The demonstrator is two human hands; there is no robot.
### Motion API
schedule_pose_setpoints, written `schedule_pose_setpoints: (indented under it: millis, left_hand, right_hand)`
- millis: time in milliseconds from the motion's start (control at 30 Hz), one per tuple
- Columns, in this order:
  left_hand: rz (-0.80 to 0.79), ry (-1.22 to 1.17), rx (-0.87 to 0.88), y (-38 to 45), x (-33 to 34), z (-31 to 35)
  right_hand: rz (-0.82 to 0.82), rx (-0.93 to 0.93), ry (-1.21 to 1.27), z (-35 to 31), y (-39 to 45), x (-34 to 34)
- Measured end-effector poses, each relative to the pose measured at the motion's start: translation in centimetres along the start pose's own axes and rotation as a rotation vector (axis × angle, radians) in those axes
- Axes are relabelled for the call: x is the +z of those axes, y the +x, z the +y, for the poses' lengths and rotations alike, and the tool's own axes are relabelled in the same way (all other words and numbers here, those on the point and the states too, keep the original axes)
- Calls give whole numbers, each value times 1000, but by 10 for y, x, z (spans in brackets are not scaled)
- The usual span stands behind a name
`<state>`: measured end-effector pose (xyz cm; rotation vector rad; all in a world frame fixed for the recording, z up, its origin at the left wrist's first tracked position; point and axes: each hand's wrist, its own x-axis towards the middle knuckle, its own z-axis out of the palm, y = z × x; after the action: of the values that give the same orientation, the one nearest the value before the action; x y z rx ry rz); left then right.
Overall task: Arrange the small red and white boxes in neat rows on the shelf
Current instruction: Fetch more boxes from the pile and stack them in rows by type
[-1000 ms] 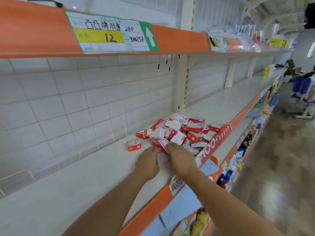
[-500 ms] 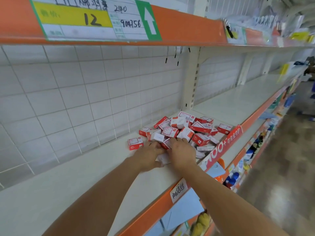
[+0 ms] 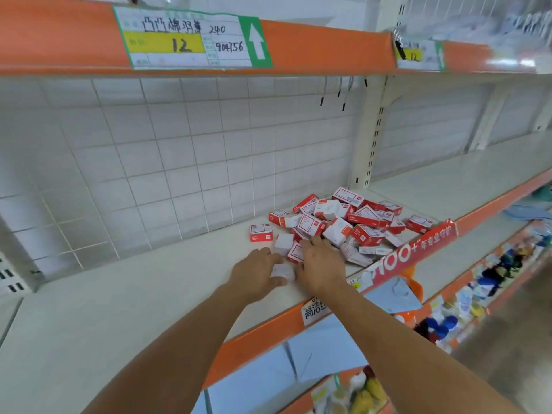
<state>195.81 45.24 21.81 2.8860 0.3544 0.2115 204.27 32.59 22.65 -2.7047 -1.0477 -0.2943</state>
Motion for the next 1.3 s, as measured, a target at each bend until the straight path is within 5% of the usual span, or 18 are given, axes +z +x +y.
schedule_pose_setpoints:
  millis: [633,1300]
  left_hand:
    - [273,44,-632,-225,-50,-75]
    - [433,141,-975,-546,-124,-199]
  right_hand:
    - [-112,-534,265,-178,-84,-3]
    - [-160,-825,451,-475,-241,-8]
